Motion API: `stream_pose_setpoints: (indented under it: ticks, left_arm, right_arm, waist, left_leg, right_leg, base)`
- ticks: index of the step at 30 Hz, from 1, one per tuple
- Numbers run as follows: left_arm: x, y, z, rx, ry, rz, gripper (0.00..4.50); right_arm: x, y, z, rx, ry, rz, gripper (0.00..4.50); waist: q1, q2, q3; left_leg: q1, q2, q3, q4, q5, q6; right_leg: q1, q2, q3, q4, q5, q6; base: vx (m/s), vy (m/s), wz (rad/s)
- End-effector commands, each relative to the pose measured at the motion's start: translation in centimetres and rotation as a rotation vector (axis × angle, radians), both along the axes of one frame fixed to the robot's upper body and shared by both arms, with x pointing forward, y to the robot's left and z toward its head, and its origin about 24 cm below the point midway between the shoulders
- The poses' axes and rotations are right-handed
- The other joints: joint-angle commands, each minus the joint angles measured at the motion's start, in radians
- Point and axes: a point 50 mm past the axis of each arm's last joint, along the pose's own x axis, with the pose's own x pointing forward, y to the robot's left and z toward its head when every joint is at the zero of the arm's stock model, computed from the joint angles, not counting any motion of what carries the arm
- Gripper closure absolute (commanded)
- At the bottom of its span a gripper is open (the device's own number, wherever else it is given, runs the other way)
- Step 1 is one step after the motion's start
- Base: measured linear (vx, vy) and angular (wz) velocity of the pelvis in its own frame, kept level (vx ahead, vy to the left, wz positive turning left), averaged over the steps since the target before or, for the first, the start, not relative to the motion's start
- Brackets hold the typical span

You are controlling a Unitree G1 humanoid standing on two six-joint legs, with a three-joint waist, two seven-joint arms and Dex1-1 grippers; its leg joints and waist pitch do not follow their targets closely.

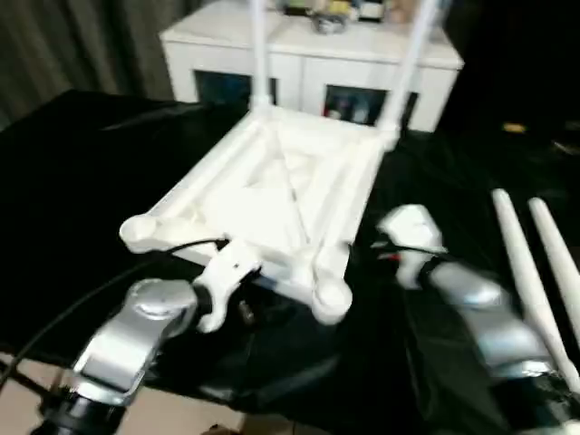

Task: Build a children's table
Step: Rotate table base, then pick table leg

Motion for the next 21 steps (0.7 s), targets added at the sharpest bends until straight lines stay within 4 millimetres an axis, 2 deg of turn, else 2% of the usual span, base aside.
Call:
stream_pose_setpoints:
  ticks: [1,2,3,4,5,6,7,8,9,10,11,12,13,14,15,16,17,18,19,20,21]
  left_arm:
    - [-0.3,-0.1,1.6,-0.035,-0.055,-0.049,0.02]
    - [-0.5,0.1,1.9,-0.049,-0.061,-0.057,0.02]
    - [-0.6,0.5,2.5,-0.071,-0.075,-0.057,0.02]
    - [-0.6,0.7,2.9,-0.089,-0.088,-0.055,0.02]
    - [-0.4,0.9,3.3,-0.111,-0.102,-0.043,0.02]
    - [-0.3,1.0,3.7,-0.128,-0.112,-0.033,0.01]
    - [0.2,1.3,4.0,-0.147,-0.140,0.018,0.00]
    - [0.7,1.4,4.2,-0.157,-0.166,0.061,0.00]
    - [1.6,1.7,4.5,-0.167,-0.218,0.139,0.00]
    - [3.1,2.1,4.9,-0.176,-0.292,0.300,0.00]
    - [3.5,2.3,5.1,-0.180,-0.321,0.353,0.00]
    - [3.7,2.3,5.1,-0.183,-0.332,0.375,0.00]
    - [3.8,2.3,5.2,-0.185,-0.337,0.382,0.00]
    - [3.8,2.0,5.3,-0.186,-0.344,0.382,0.00]
    - [3.6,1.6,5.4,-0.197,-0.340,0.358,0.00]
    - [3.4,1.2,5.5,-0.212,-0.330,0.320,0.00]
    - [3.1,0.8,5.6,-0.219,-0.329,0.280,0.00]
    - [2.9,0.5,5.7,-0.222,-0.328,0.255,0.00]
    - [2.5,0.0,5.7,-0.227,-0.321,0.196,0.00]
    - [2.1,-0.5,5.8,-0.229,-0.320,0.144,0.00]
    - [1.8,-0.9,6.0,-0.237,-0.315,0.095,0.00]
  right_arm:
    - [0.1,-1.4,1.4,-0.072,-0.026,-0.107,0.44]
    - [0.1,-1.9,1.7,-0.105,-0.022,-0.154,0.44]
    - [-0.1,-2.5,1.9,-0.097,0.011,-0.196,0.44]
    - [-0.1,-2.7,2.1,-0.069,0.034,-0.219,0.44]
    - [-0.2,-3.0,2.3,-0.025,0.059,-0.253,0.44]
    - [-0.2,-3.2,2.4,0.008,0.077,-0.278,0.27]
    - [-0.2,-3.6,2.7,0.035,0.091,-0.329,0.17]
    - [-0.1,-3.7,2.8,0.044,0.099,-0.359,0.10]
    - [-0.1,-3.9,3.0,0.041,0.102,-0.388,0.07]
    - [-0.1,-4.3,3.4,0.034,0.108,-0.456,0.03]
    - [-0.1,-4.6,3.5,0.033,0.113,-0.494,0.03]
    - [-0.1,-4.7,3.6,0.033,0.120,-0.517,0.03]
    - [-0.1,-4.9,3.7,0.029,0.125,-0.535,0.03]
    - [-0.1,-5.5,3.9,0.013,0.142,-0.581,0.03]
    - [-0.1,-5.8,3.9,0.008,0.154,-0.607,0.03]
    - [0.0,-6.3,3.9,0.003,0.165,-0.637,0.03]
    - [0.0,-6.7,3.9,-0.012,0.185,-0.660,0.03]
    - [0.0,-7.0,4.0,-0.023,0.199,-0.675,0.03]
    - [-0.1,-7.5,3.8,-0.044,0.249,-0.705,0.03]
    - [-0.1,-7.9,3.6,-0.057,0.292,-0.728,0.03]
    - [-0.2,-8.3,3.4,-0.059,0.326,-0.740,0.03]
  waist:
    - [0.086,0.021,-0.046]
    - [0.055,-0.034,-0.053]
    - [0.038,-0.063,-0.045]
    - [0.039,-0.064,-0.047]
    - [0.060,-0.049,-0.055]
    - [0.062,-0.033,-0.073]
    - [0.057,-0.029,-0.079]
    - [0.040,-0.014,-0.071]
    - [0.029,-0.011,-0.056]
    - [0.024,-0.014,-0.051]
    - [0.020,-0.020,-0.050]
    - [0.017,-0.019,-0.049]
    - [0.013,-0.017,-0.050]
    - [0.002,-0.006,-0.048]
    - [-0.011,0.002,-0.048]
    - [-0.015,0.003,-0.048]
    - [-0.024,0.009,-0.049]
    - [-0.021,0.019,-0.037]
    - [-0.018,0.019,-0.032]
    - [-0.002,0.009,-0.031]
    - [0.014,-0.021,-0.030]
  left_leg:
    - [-0.067,0.062,0.039,-0.229,-0.808,-0.043]
    - [-0.010,0.037,0.046,-0.167,-0.665,-0.020]
    - [0.058,-0.056,-0.027,0.137,-0.101,0.029]
    - [-0.010,-0.075,-0.050,0.137,-0.049,0.045]
    - [0.006,-0.030,-0.053,0.058,-0.126,0.006]
    - [0.019,-0.015,-0.050,0.014,-0.155,-0.009]
    - [0.051,-0.015,-0.032,-0.012,-0.221,-0.006]
    - [0.032,-0.011,-0.027,-0.032,-0.271,0.004]
    - [0.034,-0.003,-0.030,-0.043,-0.393,-0.003]
    - [0.042,-0.010,-0.029,-0.037,-0.453,-0.011]
    - [0.059,-0.022,-0.030,-0.024,-0.509,-0.020]
    - [0.061,-0.027,-0.033,-0.022,-0.512,-0.021]
    - [0.052,-0.029,-0.040,-0.026,-0.502,-0.018]
    - [0.051,-0.020,-0.049,-0.038,-0.528,-0.012]
    - [0.047,-0.010,-0.060,-0.053,-0.578,-0.006]
    - [0.047,-0.003,-0.066,-0.061,-0.605,-0.003]
    - [0.036,0.014,-0.081,-0.082,-0.653,0.004]
    - [0.031,0.037,-0.088,-0.117,-0.744,0.003]
    - [0.019,0.051,-0.088,-0.141,-0.795,0.001]
    - [-0.002,0.069,-0.080,-0.176,-0.845,0.000]
    - [0.035,0.031,-0.045,-0.138,-0.790,-0.007]
  right_leg:
    - [0.114,0.013,0.034,0.149,-0.276,-0.035]
    - [0.069,0.000,0.079,0.104,-0.458,0.015]
    - [-0.089,-0.098,0.162,-0.152,-1.209,0.080]
    - [-0.023,-0.102,0.169,-0.126,-1.170,0.071]
    - [-0.016,-0.083,0.137,-0.081,-0.978,0.033]
    - [-0.003,-0.052,0.120,-0.047,-0.738,-0.015]
    - [-0.022,0.008,0.103,-0.016,-0.387,-0.091]
    - [0.000,0.010,0.094,-0.017,-0.272,-0.154]
    - [-0.005,0.010,0.086,-0.037,-0.381,-0.155]
    - [-0.013,0.015,0.082,-0.051,-0.467,-0.131]
    - [-0.025,0.013,0.072,-0.074,-0.602,-0.074]
    - [-0.027,0.011,0.067,-0.083,-0.650,-0.046]
    - [-0.016,0.003,0.056,-0.094,-0.692,-0.003]
    - [-0.007,-0.001,0.040,-0.102,-0.674,0.008]
    - [0.012,-0.001,0.020,-0.106,-0.621,0.009]
    - [0.020,-0.001,0.012,-0.104,-0.583,0.004]
    - [0.047,-0.007,0.008,-0.083,-0.479,-0.014]
    - [0.060,-0.005,0.008,-0.047,-0.393,-0.036]
    - [0.073,-0.002,0.009,-0.007,-0.348,-0.045]
    - [0.096,-0.010,0.030,0.075,-0.258,-0.049]
    - [0.043,-0.012,0.063,0.025,-0.456,-0.026]
  base:
    - [-0.081,-0.066,0.03]
    - [-0.028,-0.145,0.09]
    - [-0.028,-0.145,0.09]
    - [0.031,-0.110,-0.17]
    - [0.000,0.000,0.00]
    - [0.000,0.000,0.00]
    - [-0.083,-0.065,0.21]
    - [-0.109,-0.062,0.07]
    - [-0.109,-0.062,0.07]
    - [-0.077,-0.003,-0.02]
    - [-0.069,0.012,-0.03]
    - [-0.069,0.012,-0.03]
    - [-0.057,0.020,-0.09]
    - [0.000,0.000,0.00]
    - [0.000,0.000,0.00]
    - [0.000,0.000,0.00]
    - [0.000,0.000,0.00]
    - [0.000,0.000,0.00]
    - [-0.062,0.015,-0.09]
    - [0.000,0.000,0.00]
    - [0.000,0.000,0.00]
